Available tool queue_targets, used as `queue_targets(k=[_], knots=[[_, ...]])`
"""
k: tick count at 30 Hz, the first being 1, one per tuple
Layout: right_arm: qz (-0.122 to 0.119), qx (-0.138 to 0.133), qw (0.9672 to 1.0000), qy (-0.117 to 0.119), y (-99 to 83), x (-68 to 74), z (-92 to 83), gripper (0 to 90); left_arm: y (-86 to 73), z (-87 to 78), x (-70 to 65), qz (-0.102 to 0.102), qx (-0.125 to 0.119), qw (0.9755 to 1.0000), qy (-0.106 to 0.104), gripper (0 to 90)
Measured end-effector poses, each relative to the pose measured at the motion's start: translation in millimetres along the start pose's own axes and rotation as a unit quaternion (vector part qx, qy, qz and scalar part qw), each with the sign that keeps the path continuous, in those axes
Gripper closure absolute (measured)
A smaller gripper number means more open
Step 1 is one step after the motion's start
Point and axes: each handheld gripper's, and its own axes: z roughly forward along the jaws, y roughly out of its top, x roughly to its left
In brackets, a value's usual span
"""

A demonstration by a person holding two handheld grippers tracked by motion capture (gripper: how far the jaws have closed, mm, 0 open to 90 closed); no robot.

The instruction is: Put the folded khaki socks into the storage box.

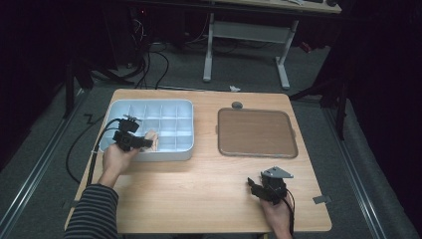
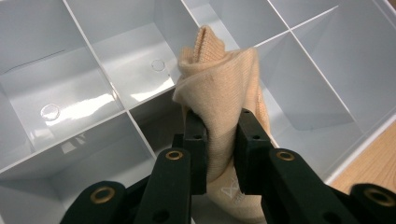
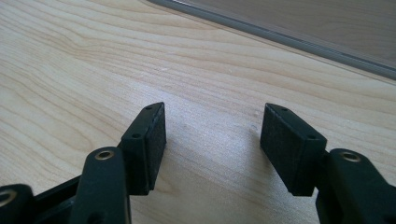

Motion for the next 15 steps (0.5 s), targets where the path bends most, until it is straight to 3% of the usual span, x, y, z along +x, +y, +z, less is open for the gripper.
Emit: queue_targets(k=[8, 15], knots=[[0.0, 0.0, 1.0, 0.0, 0.0, 0.1, 0.0, 40.6, 1.3, 5.3, -3.2, 0.022, 0.028, 0.9991, 0.026, 77.3], [0.0, 0.0, 1.0, 0.0, 0.0, 0.1, 0.0, 40.6, 1.2, 5.7, -3.3, 0.019, 0.029, 0.9991, 0.024, 74.1]])
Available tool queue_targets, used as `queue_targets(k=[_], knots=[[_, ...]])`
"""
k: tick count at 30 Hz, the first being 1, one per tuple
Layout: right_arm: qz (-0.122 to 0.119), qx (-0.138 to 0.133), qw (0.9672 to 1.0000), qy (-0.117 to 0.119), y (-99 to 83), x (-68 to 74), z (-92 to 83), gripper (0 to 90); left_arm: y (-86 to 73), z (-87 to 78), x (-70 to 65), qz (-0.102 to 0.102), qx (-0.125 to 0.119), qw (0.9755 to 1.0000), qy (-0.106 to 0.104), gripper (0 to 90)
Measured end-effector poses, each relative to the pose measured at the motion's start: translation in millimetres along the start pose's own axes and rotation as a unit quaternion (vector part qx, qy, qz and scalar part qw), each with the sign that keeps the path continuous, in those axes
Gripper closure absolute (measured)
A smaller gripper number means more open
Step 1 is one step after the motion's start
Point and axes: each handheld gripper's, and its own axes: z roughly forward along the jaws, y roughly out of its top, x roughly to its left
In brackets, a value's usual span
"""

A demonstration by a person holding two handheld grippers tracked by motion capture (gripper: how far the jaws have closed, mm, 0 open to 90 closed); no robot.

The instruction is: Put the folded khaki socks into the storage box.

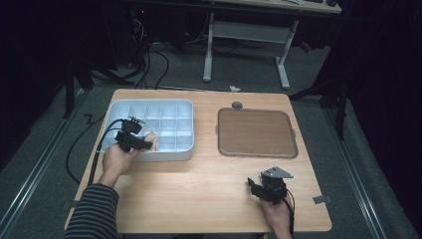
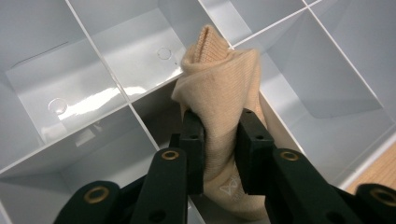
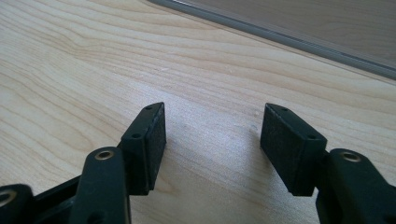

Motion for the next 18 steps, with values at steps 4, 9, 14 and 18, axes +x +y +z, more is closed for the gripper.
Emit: queue_targets(k=[4, 9, 14, 18], knots=[[0.0, 0.0, 1.0, 0.0, 0.0, 0.0, 0.0, 40.6, -1.1, -2.5, 0.2, -0.005, -0.005, 1.0, -0.003, 66.4], [0.0, 0.0, 1.0, 0.0, 0.0, 0.0, 0.0, 40.6, -0.9, -9.9, -0.3, -0.012, -0.027, 0.9996, -0.004, 60.5], [0.0, 0.0, 1.0, 0.0, 0.0, 0.0, 0.0, 40.6, 1.3, -16.7, -1.1, -0.02, -0.056, 0.9982, 0.003, 59.7], [0.0, 0.0, 1.0, 0.0, 0.0, 0.0, 0.1, 40.6, 4.3, -18.1, -2.9, -0.02, -0.068, 0.9972, 0.022, 63.3]])
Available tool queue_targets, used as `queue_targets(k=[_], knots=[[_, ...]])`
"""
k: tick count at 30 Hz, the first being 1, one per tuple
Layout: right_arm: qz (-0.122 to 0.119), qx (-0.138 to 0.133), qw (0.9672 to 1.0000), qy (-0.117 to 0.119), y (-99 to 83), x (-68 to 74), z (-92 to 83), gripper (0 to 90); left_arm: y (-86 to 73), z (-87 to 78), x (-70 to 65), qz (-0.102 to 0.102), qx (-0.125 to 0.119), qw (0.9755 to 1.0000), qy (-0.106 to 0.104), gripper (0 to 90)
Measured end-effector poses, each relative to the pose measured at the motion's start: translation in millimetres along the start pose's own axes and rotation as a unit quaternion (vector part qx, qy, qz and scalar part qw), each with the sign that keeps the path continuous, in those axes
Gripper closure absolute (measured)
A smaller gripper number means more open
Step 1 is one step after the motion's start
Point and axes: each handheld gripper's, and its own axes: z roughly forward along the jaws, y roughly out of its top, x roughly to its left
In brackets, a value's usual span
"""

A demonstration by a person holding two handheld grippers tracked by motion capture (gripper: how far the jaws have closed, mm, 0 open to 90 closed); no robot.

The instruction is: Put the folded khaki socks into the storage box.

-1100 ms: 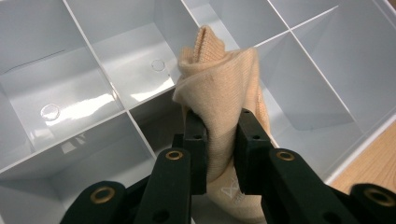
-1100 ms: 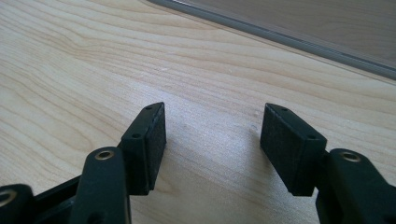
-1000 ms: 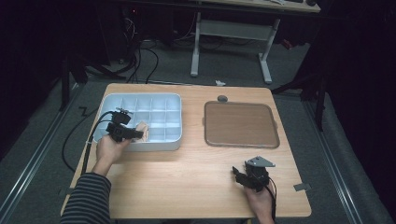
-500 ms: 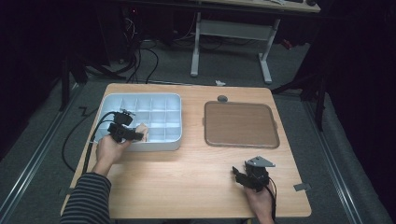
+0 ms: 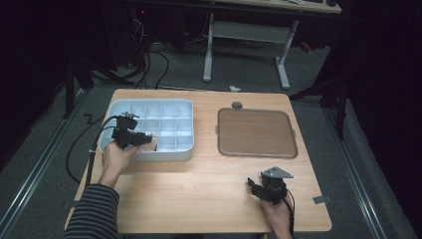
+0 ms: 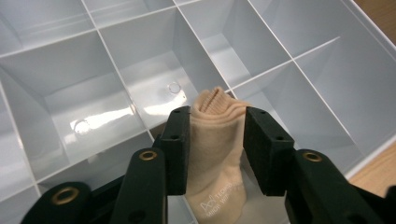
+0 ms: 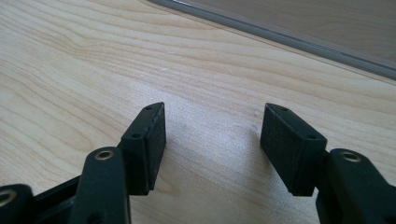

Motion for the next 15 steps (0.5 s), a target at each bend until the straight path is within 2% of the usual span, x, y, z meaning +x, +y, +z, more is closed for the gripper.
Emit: queue_targets(k=[2, 8, 12, 15], knots=[[0.0, 0.0, 1.0, 0.0, 0.0, 0.0, 0.0, 40.5, 0.4, 0.9, -0.5, -0.001, -0.004, 1.0, 0.005, 68.6], [0.0, 0.0, 1.0, 0.0, 0.0, -0.1, 0.0, 40.5, -0.9, 8.1, -0.7, 0.008, 0.017, 0.9995, 0.025, 79.4], [0.0, 0.0, 1.0, 0.0, 0.0, -0.1, 0.0, 40.5, -1.1, 12.8, -1.2, 0.015, 0.029, 0.9989, 0.033, 82.3], [0.0, 0.0, 1.0, 0.0, 0.0, 0.0, 0.0, 40.5, -1.8, 19.4, -0.3, 0.018, 0.049, 0.9979, 0.038, 83.7]])
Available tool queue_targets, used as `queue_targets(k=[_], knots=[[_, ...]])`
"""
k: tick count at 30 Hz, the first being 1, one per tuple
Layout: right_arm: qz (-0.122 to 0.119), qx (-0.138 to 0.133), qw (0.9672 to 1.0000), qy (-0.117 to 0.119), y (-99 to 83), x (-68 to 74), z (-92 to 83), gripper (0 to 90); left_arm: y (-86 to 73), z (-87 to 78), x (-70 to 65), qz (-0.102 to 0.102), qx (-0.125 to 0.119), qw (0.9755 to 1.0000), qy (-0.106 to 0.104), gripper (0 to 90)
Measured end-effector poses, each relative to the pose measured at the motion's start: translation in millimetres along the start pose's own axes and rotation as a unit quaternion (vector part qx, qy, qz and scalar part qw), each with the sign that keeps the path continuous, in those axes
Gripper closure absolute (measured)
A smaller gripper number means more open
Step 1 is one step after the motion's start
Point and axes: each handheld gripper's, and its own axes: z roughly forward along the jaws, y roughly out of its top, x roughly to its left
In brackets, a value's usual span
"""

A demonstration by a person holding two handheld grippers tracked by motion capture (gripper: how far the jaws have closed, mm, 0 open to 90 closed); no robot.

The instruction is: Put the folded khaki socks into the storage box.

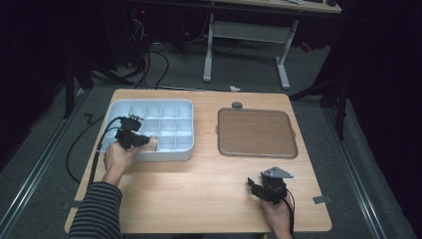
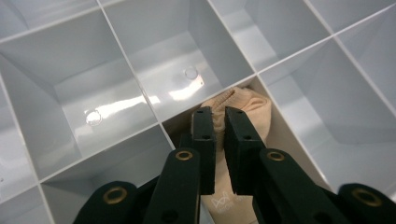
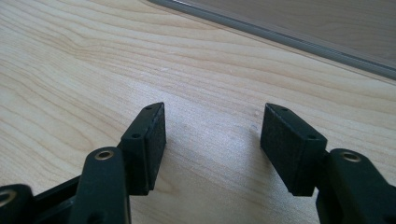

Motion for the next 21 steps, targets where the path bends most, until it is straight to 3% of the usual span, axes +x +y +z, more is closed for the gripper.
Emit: queue_targets(k=[3, 9, 13, 21], knots=[[0.0, 0.0, 1.0, 0.0, 0.0, 0.1, 0.0, 40.6, -0.6, 7.6, -0.1, 0.003, 0.02, 0.9998, 0.007, 84.5], [0.0, 0.0, 1.0, 0.0, 0.0, 0.1, 0.0, 40.6, 0.1, 8.4, 1.9, -0.006, 0.025, 0.9997, -0.002, 83.5], [0.0, 0.0, 1.0, 0.0, 0.0, 0.1, 0.0, 40.6, -0.6, 6.3, 1.3, -0.004, 0.023, 0.9997, -0.008, 79.9], [0.0, 0.0, 1.0, 0.0, 0.0, 0.1, 0.0, 40.6, -0.7, -7.3, -0.8, -0.005, -0.01, 0.9997, -0.023, 69.6]])
